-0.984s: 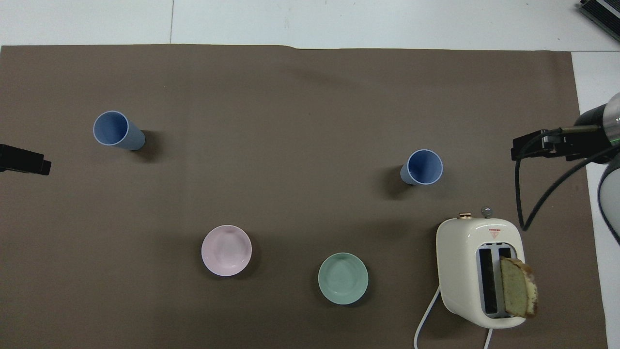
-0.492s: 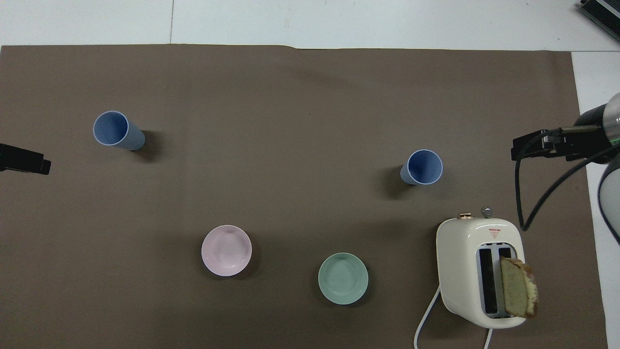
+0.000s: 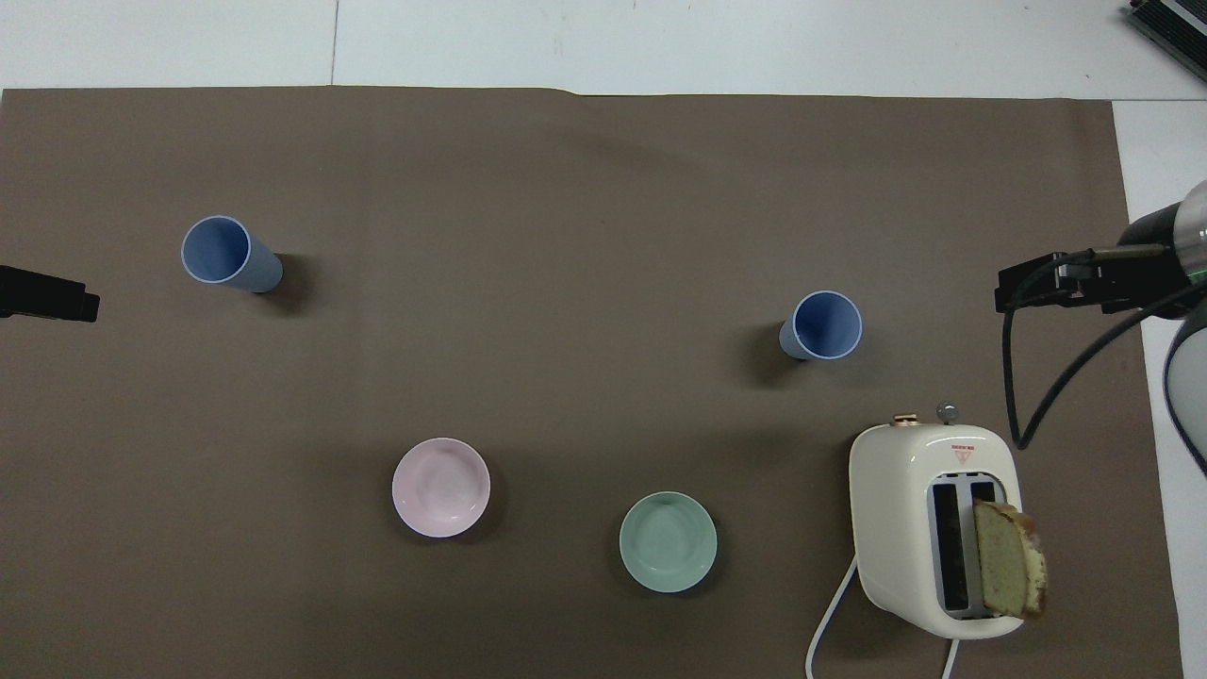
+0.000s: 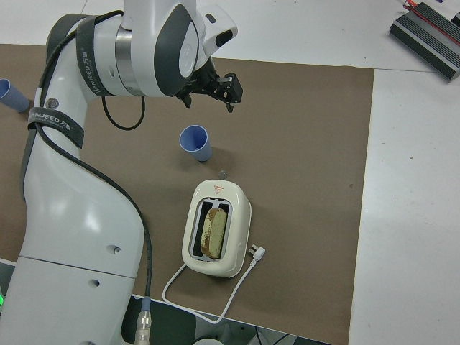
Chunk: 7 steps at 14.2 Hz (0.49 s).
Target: Stack blue cups with both arms
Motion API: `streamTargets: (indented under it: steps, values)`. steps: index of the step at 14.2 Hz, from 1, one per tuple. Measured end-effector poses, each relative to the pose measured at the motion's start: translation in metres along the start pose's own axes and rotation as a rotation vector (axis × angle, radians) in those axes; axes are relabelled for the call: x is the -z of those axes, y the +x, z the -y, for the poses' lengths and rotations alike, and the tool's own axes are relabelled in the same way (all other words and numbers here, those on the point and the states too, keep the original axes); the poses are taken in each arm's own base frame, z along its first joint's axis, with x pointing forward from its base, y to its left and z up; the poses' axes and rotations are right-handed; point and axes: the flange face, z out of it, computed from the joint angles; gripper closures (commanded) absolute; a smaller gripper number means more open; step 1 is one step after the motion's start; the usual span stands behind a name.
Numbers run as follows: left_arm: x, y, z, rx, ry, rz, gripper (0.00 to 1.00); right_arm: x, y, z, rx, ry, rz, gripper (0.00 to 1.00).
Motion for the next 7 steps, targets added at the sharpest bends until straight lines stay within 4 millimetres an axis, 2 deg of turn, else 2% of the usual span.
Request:
streamTargets:
  steps: [3, 7]
  values:
    - [-0.033, 0.013, 0.009, 0.012, 0.008, -0.027, 0.0, 0.0, 0.0, 0.0, 0.0, 0.0, 0.0, 0.0]
    - [-0.09, 0.04, 0.036, 0.06, 0.008, -0.058, 0.0, 0.0, 0.0, 0.0, 0.0, 0.0, 0.0, 0.0]
